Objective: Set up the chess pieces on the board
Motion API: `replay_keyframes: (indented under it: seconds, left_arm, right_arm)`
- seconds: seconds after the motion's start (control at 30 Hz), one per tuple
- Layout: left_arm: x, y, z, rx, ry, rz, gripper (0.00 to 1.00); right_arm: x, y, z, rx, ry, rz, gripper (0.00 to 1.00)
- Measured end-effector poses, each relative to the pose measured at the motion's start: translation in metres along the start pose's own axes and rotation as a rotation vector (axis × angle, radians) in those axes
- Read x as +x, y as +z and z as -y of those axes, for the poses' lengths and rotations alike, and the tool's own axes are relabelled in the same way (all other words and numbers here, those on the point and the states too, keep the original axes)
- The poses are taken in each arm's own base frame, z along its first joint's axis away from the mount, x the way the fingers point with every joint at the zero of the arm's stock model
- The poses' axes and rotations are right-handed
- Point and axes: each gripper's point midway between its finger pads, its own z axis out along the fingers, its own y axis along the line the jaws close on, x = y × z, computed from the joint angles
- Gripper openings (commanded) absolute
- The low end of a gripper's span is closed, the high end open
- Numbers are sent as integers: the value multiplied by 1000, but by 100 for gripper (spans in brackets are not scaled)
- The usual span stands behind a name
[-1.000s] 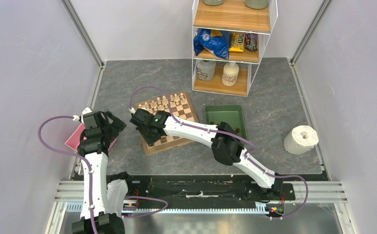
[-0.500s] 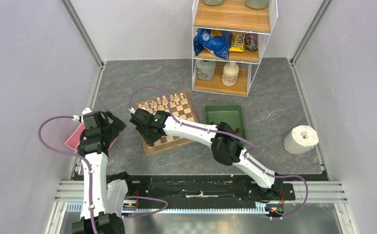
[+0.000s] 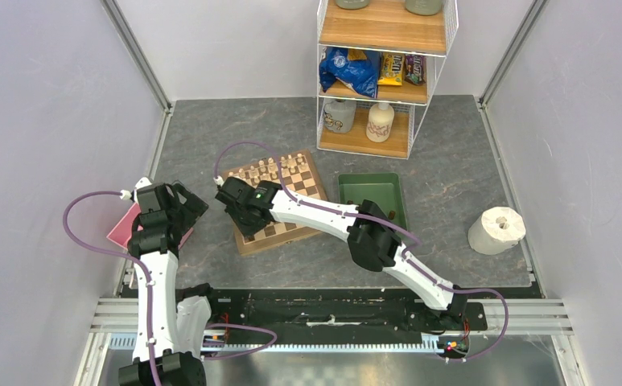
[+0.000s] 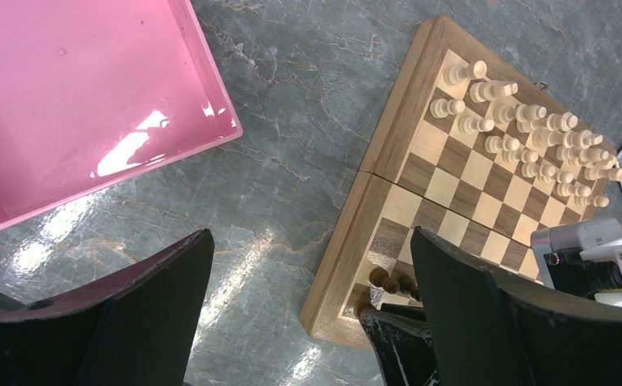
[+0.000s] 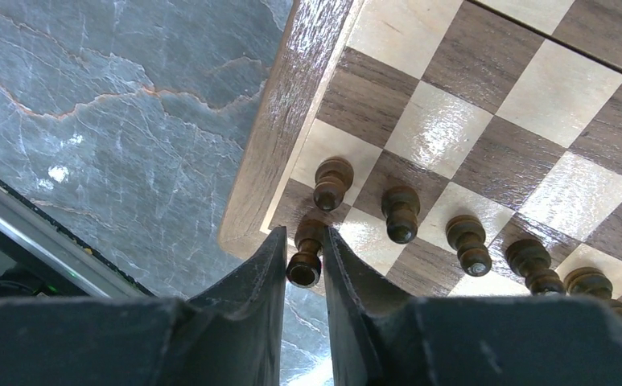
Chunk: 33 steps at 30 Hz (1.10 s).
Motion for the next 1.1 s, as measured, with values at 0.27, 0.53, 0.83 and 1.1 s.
replay_keyframes:
  seconds: [0.27, 0.53, 0.83, 1.1]
  left_arm:
    - [0, 0, 0, 0, 0, 0, 100]
    - [0, 0, 0, 0, 0, 0, 100]
    - [0, 0, 0, 0, 0, 0, 100]
    - [0, 0, 0, 0, 0, 0, 100]
  right_arm:
    - [-1, 0, 1, 1, 2, 2, 26]
    - [-2, 0, 0, -3, 10, 8, 26]
    - [-4, 1, -2, -6, 21, 14, 27]
    - [-4, 1, -2, -7, 27, 15, 30]
